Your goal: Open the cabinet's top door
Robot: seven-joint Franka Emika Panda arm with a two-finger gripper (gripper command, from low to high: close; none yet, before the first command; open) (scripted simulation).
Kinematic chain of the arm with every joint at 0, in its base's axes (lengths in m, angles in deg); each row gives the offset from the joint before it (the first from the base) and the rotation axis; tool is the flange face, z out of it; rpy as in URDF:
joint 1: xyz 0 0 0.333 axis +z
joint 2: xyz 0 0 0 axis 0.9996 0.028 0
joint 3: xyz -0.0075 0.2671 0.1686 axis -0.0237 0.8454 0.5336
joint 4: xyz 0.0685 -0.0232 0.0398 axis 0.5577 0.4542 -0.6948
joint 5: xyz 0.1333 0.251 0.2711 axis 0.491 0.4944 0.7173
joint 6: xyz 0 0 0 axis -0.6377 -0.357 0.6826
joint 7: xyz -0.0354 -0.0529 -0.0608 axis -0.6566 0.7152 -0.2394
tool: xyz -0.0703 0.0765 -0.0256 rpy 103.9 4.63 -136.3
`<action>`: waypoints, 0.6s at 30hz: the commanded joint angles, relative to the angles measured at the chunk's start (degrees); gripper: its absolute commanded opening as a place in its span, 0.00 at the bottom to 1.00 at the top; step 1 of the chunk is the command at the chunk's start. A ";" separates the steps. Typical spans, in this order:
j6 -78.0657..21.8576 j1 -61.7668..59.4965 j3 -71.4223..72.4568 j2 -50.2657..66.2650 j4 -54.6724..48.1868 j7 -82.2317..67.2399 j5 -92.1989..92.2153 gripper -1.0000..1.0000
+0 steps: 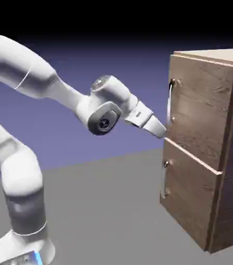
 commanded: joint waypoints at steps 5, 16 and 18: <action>-2.18 9.89 -9.88 8.84 -0.76 -7.54 12.46 0.50; -6.99 31.64 -31.61 28.27 -2.42 -24.12 39.88 0.50; -7.86 35.59 -35.56 31.81 -2.72 -27.13 44.86 0.50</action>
